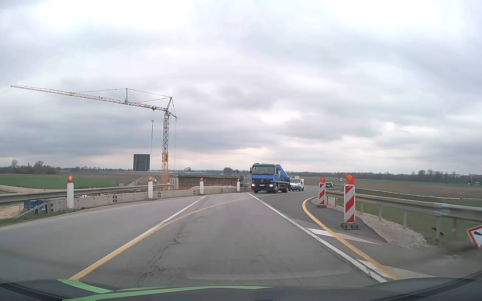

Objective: Follow the waypoints while adhering to traffic rules and regulations

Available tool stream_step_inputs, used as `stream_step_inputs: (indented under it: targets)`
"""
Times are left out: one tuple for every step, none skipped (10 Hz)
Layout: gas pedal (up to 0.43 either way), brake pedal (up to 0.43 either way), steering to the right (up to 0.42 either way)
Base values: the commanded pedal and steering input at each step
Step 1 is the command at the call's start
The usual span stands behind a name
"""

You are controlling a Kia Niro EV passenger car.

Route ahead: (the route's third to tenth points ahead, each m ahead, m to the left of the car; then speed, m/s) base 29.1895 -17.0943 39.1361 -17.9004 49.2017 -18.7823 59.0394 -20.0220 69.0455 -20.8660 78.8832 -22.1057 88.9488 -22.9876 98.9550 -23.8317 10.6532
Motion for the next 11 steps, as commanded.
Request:
stream_step_inputs:
  targets:
    - [0.039,0.0,0.03]
    - [0.039,0.0,0.031]
    - [0.039,0.0,0.032]
    - [0.039,0.0,0.036]
    - [0.039,0.0,0.039]
    - [0.039,0.0,0.039]
    - [0.039,0.0,0.042]
    - [0.039,0.0,0.046]
    - [0.039,0.0,0.048]
    - [0.039,0.0,0.05]
    - [0.039,0.0,0.052]
